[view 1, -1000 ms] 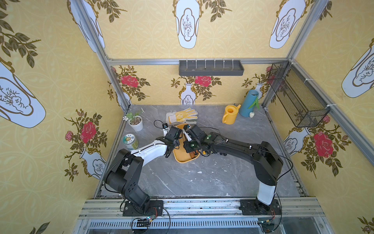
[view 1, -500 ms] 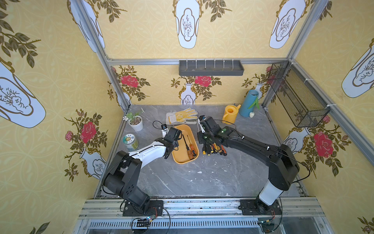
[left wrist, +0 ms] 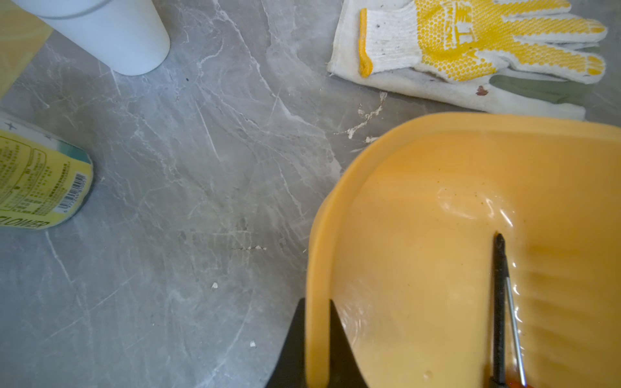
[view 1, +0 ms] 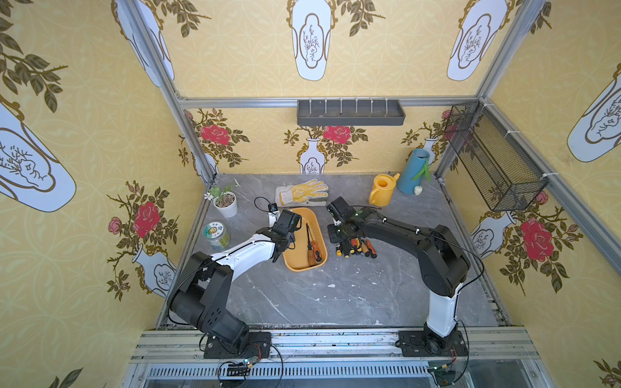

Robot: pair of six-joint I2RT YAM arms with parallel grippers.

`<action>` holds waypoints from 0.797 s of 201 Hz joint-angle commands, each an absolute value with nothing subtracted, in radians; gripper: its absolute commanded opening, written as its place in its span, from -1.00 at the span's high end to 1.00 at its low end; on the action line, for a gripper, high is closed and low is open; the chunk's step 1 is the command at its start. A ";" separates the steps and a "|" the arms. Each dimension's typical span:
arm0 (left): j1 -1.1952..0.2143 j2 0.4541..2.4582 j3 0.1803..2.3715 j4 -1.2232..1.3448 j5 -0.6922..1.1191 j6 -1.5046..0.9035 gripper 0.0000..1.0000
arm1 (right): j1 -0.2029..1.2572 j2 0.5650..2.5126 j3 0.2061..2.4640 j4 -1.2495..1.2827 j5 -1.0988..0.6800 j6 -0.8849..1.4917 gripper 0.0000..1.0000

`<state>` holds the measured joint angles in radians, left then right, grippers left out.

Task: Take out the screwdriver from the storage box
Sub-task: Place the screwdriver at the center of the board.

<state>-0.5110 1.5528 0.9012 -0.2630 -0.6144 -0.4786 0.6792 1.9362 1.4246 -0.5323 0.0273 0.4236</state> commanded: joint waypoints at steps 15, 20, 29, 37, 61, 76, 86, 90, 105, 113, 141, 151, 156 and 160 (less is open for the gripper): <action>-0.511 1.555 0.904 -0.265 -0.627 -0.474 1.00 | 0.679 1.976 1.447 -0.559 0.000 0.448 1.00; -0.511 1.557 0.904 -0.265 -0.624 -0.474 1.00 | 0.680 1.980 1.446 -0.558 -0.004 0.450 1.00; -0.511 1.560 0.906 -0.262 -0.624 -0.476 1.00 | 0.679 1.986 1.447 -0.554 -0.009 0.452 1.00; -0.511 1.561 0.905 -0.260 -0.620 -0.476 1.00 | 0.679 1.992 1.450 -0.555 -0.015 0.454 1.00; -0.511 1.566 0.910 -0.253 -0.615 -0.471 1.00 | 0.681 2.014 1.460 -0.554 -0.026 0.472 0.98; -0.511 1.566 0.911 -0.252 -0.613 -0.468 1.00 | 0.685 2.025 1.469 -0.553 -0.032 0.479 0.93; -0.511 1.565 0.911 -0.250 -0.612 -0.468 1.00 | 0.689 2.033 1.474 -0.555 -0.034 0.483 0.91; -0.511 1.565 0.910 -0.251 -0.611 -0.468 1.00 | 0.690 2.034 1.476 -0.557 -0.034 0.484 0.90; -0.511 1.564 0.910 -0.249 -0.609 -0.469 1.00 | 0.690 2.047 1.486 -0.570 -0.034 0.496 0.86; -0.510 1.562 0.908 -0.249 -0.609 -0.470 1.00 | 0.690 2.054 1.494 -0.582 -0.033 0.498 0.82; -0.511 1.557 0.904 -0.246 -0.608 -0.475 1.00 | 0.690 2.070 1.508 -0.606 -0.034 0.507 0.63; -0.511 1.556 0.901 -0.241 -0.601 -0.476 1.00 | 0.690 2.069 1.507 -0.609 -0.037 0.510 0.61; -0.511 1.556 0.900 -0.239 -0.600 -0.478 1.00 | 0.690 2.070 1.509 -0.611 -0.037 0.513 0.59; -0.510 1.556 0.900 -0.239 -0.599 -0.479 1.00 | 0.690 2.069 1.509 -0.613 -0.037 0.515 0.57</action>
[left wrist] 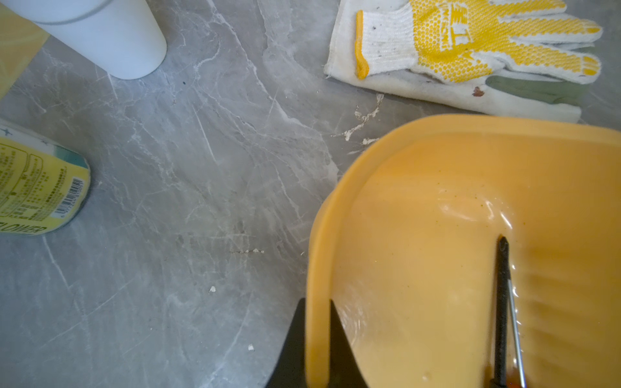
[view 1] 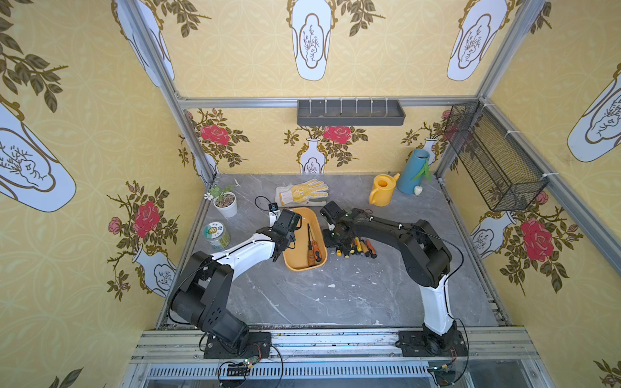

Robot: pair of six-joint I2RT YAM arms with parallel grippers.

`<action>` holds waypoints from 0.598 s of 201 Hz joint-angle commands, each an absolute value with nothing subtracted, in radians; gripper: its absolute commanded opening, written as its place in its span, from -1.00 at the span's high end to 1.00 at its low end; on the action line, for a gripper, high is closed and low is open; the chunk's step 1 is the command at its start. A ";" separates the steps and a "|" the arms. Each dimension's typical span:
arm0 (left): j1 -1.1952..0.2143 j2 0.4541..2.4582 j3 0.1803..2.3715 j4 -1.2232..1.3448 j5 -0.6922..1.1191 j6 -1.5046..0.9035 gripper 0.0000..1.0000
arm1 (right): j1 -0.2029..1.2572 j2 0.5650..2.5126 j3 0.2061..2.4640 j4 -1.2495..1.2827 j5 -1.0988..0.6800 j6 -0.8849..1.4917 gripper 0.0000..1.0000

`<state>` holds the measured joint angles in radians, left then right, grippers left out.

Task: Take out the screwdriver from the storage box
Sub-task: Place the screwdriver at the center of the board.

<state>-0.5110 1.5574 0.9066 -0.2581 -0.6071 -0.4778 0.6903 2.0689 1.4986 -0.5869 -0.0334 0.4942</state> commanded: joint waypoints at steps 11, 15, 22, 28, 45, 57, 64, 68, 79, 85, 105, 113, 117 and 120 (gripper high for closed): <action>-0.511 1.557 0.899 -0.237 -0.598 -0.482 1.00 | 0.690 2.071 1.508 -0.617 -0.035 0.519 0.53; -0.511 1.557 0.899 -0.236 -0.597 -0.484 1.00 | 0.690 2.071 1.509 -0.619 -0.035 0.521 0.50; -0.511 1.559 0.901 -0.236 -0.597 -0.484 1.00 | 0.690 2.072 1.507 -0.621 -0.034 0.522 0.45; -0.511 1.559 0.901 -0.237 -0.597 -0.484 1.00 | 0.690 2.070 1.505 -0.621 -0.034 0.523 0.41; -0.511 1.561 0.903 -0.237 -0.595 -0.483 1.00 | 0.690 2.068 1.499 -0.618 -0.034 0.525 0.34; -0.511 1.560 0.904 -0.238 -0.593 -0.483 1.00 | 0.690 2.065 1.493 -0.614 -0.031 0.526 0.28; -0.511 1.560 0.904 -0.239 -0.594 -0.486 1.00 | 0.691 2.061 1.489 -0.608 -0.031 0.525 0.24; -0.511 1.560 0.904 -0.239 -0.594 -0.485 1.00 | 0.691 2.057 1.486 -0.605 -0.029 0.525 0.23; -0.511 1.559 0.904 -0.238 -0.594 -0.485 1.00 | 0.691 2.046 1.480 -0.599 -0.023 0.525 0.21; -0.511 1.559 0.904 -0.239 -0.594 -0.485 1.00 | 0.692 2.038 1.476 -0.595 -0.019 0.526 0.20; -0.511 1.559 0.904 -0.240 -0.595 -0.485 1.00 | 0.692 2.011 1.462 -0.580 -0.003 0.525 0.19; -0.510 1.560 0.904 -0.240 -0.592 -0.485 1.00 | 0.693 1.998 1.457 -0.571 -0.003 0.519 0.19; -0.511 1.560 0.905 -0.241 -0.592 -0.485 1.00 | 0.693 1.990 1.453 -0.565 -0.002 0.515 0.19; -0.511 1.560 0.905 -0.240 -0.591 -0.486 1.00 | 0.695 1.985 1.451 -0.560 0.000 0.514 0.19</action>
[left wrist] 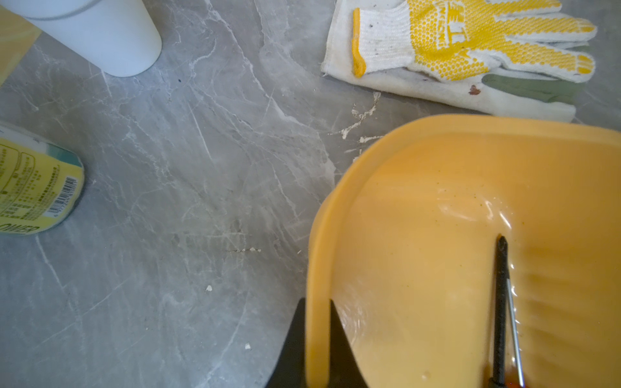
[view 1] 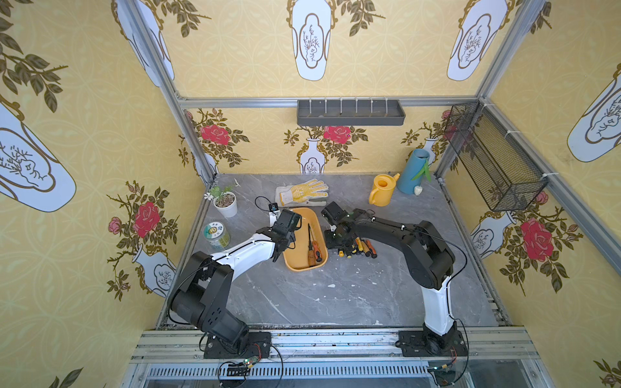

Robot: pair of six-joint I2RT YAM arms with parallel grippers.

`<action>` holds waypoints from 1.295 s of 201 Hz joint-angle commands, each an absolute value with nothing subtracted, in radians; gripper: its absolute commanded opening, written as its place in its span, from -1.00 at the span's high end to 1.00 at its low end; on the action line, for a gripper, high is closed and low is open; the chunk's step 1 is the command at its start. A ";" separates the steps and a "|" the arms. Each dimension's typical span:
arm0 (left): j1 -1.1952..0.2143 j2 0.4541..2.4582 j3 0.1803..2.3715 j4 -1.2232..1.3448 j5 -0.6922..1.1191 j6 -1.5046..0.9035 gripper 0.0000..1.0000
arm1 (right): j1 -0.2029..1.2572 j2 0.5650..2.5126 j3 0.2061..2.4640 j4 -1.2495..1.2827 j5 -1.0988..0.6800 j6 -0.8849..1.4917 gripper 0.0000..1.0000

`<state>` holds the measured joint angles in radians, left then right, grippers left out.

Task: Take out the screwdriver from the storage box
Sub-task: Place the screwdriver at the center of the board, then pick up the screwdriver from the storage box.

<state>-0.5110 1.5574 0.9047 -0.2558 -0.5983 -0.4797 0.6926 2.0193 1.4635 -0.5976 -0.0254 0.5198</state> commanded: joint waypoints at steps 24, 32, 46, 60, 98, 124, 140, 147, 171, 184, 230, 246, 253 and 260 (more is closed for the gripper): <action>-0.510 1.560 0.905 -0.240 -0.590 -0.490 1.00 | 0.702 1.936 1.420 -0.520 0.013 0.501 0.18; -0.511 1.562 0.904 -0.240 -0.592 -0.492 1.00 | 0.705 1.920 1.413 -0.508 0.018 0.497 0.18; -0.511 1.565 0.899 -0.233 -0.597 -0.492 1.00 | 0.710 1.894 1.403 -0.490 0.024 0.489 0.18; -0.511 1.570 0.894 -0.222 -0.597 -0.491 1.00 | 0.721 1.871 1.387 -0.464 0.026 0.479 0.17; -0.510 1.579 0.901 -0.221 -0.588 -0.507 1.00 | 0.748 1.826 1.368 -0.417 -0.005 0.460 0.20; -0.511 1.573 0.908 -0.220 -0.575 -0.519 1.00 | 0.765 1.816 1.365 -0.393 -0.040 0.470 0.21; -0.511 1.572 0.912 -0.220 -0.572 -0.523 1.00 | 0.784 1.816 1.364 -0.381 -0.051 0.475 0.20; -0.511 1.571 0.913 -0.220 -0.571 -0.524 1.00 | 0.792 1.819 1.364 -0.377 -0.057 0.478 0.20; -0.511 1.563 0.916 -0.220 -0.571 -0.523 1.00 | 0.817 1.839 1.366 -0.359 -0.098 0.492 0.19; -0.511 1.559 0.918 -0.220 -0.571 -0.523 1.00 | 0.829 1.855 1.371 -0.358 -0.110 0.508 0.19; -0.511 1.544 0.919 -0.222 -0.577 -0.516 1.00 | 0.840 1.894 1.364 -0.347 -0.113 0.550 0.19; -0.511 1.542 0.918 -0.221 -0.577 -0.513 1.00 | 0.842 1.908 1.367 -0.341 -0.116 0.551 0.19; -0.511 1.542 0.919 -0.221 -0.577 -0.512 1.00 | 0.844 1.916 1.370 -0.342 -0.116 0.552 0.19; -0.511 1.542 0.920 -0.222 -0.576 -0.513 1.00 | 0.844 1.925 1.373 -0.341 -0.117 0.555 0.19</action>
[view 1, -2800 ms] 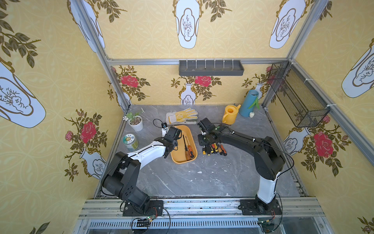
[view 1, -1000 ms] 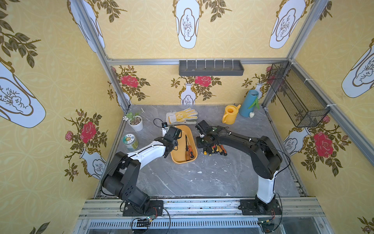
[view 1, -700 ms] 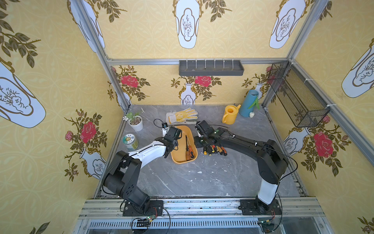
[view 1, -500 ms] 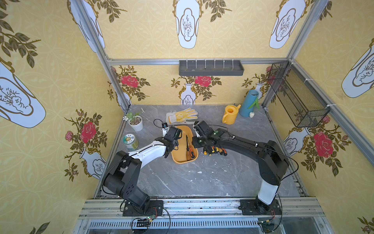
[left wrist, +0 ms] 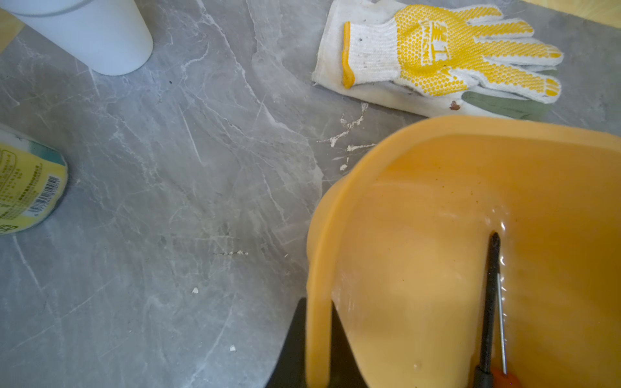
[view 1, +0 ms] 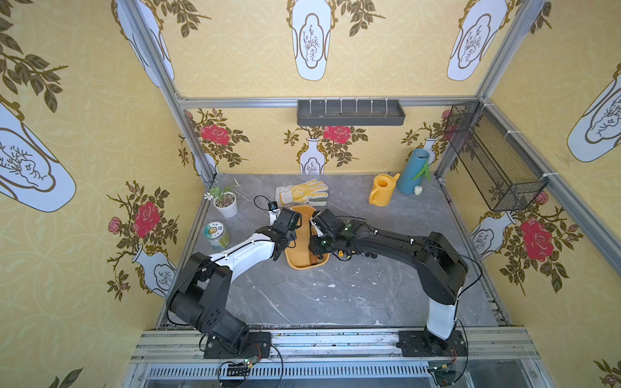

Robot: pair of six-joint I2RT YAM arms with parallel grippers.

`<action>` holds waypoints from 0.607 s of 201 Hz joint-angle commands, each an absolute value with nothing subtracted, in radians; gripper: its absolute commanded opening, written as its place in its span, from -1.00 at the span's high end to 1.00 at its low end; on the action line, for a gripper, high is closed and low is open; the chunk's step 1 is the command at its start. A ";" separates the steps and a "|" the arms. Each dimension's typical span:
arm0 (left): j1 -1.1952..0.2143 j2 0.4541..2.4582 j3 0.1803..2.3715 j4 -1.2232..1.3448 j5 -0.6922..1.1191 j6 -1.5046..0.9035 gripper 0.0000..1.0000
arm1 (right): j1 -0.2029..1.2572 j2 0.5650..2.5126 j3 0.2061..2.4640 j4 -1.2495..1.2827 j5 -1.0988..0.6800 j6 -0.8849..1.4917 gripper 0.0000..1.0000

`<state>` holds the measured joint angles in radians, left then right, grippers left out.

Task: Take out the screwdriver from the storage box
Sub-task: Pick up the screwdriver from the storage box.

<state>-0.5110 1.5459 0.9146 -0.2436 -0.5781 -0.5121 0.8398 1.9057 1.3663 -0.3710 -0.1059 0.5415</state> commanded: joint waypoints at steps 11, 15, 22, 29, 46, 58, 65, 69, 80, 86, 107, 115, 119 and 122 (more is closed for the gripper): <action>-0.511 1.542 0.920 -0.221 -0.574 -0.512 1.00 | 0.844 1.939 1.377 -0.343 -0.120 0.556 0.19; -0.511 1.542 0.920 -0.221 -0.574 -0.512 1.00 | 0.843 1.945 1.379 -0.342 -0.121 0.557 0.19; -0.511 1.541 0.920 -0.220 -0.572 -0.513 1.00 | 0.844 1.951 1.381 -0.339 -0.122 0.558 0.19; -0.511 1.542 0.919 -0.221 -0.572 -0.513 1.00 | 0.845 1.958 1.382 -0.339 -0.124 0.560 0.19; -0.511 1.540 0.917 -0.219 -0.571 -0.512 1.00 | 0.845 1.975 1.384 -0.337 -0.120 0.567 0.17; -0.511 1.540 0.916 -0.218 -0.569 -0.512 1.00 | 0.846 1.983 1.384 -0.336 -0.113 0.575 0.16; -0.511 1.540 0.915 -0.218 -0.567 -0.512 1.00 | 0.847 1.986 1.383 -0.333 -0.113 0.577 0.16; -0.511 1.540 0.916 -0.218 -0.568 -0.512 1.00 | 0.846 1.989 1.382 -0.332 -0.112 0.580 0.15; -0.511 1.539 0.914 -0.218 -0.567 -0.513 1.00 | 0.846 2.000 1.390 -0.337 -0.109 0.582 0.15; -0.511 1.537 0.913 -0.217 -0.565 -0.512 1.00 | 0.848 2.006 1.395 -0.340 -0.107 0.582 0.15; -0.511 1.534 0.911 -0.216 -0.563 -0.513 1.00 | 0.852 2.035 1.418 -0.350 -0.112 0.579 0.15; -0.511 1.532 0.911 -0.216 -0.562 -0.512 1.00 | 0.851 2.047 1.428 -0.353 -0.117 0.580 0.15; -0.511 1.532 0.911 -0.216 -0.562 -0.512 1.00 | 0.851 2.053 1.431 -0.355 -0.119 0.579 0.15; -0.511 1.531 0.911 -0.216 -0.562 -0.512 1.00 | 0.853 2.058 1.436 -0.357 -0.120 0.579 0.15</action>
<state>-0.5098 1.5368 0.9146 -0.2443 -0.5892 -0.5087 0.8497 2.0232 1.4151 -0.3447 -0.1230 0.5732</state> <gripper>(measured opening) 0.097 0.426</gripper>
